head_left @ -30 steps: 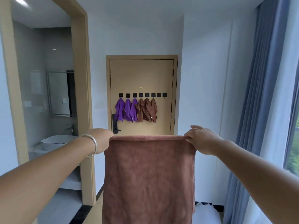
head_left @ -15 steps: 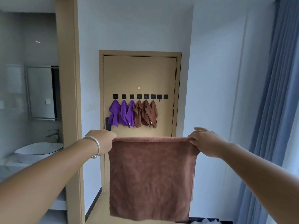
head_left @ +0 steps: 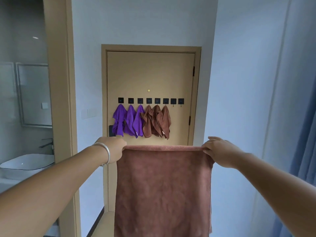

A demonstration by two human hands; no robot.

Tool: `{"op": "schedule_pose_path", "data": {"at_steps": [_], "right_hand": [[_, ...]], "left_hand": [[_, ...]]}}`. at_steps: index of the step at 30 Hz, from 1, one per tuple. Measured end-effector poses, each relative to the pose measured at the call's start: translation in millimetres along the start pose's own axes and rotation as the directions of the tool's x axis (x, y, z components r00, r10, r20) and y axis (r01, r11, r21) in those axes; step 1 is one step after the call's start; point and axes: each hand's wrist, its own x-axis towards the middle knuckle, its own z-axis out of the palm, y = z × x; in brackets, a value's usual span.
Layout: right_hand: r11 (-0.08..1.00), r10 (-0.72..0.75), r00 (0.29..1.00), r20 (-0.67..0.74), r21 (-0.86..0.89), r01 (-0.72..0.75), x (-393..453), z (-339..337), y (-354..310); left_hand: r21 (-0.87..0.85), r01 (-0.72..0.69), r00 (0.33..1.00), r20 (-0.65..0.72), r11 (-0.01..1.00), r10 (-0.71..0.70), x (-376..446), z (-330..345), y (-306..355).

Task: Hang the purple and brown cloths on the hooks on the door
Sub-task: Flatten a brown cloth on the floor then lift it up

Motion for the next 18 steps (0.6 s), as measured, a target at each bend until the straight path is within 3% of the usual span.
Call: {"op": "schedule_pose_path", "data": {"at_steps": [9, 18], "right_hand": [[1.0, -0.01, 0.999, -0.04, 0.018, 0.011, 126.0, 19.0, 69.9], [1.0, 0.002, 1.0, -0.004, 0.029, -0.002, 220.6, 66.1, 119.6]], "left_hand": [[-0.001, 0.063, 0.997, -0.038, 0.998, -0.063, 134.0, 18.6, 22.0], [0.008, 0.055, 0.998, 0.008, 0.998, -0.055, 240.2, 56.2, 34.8]]}}
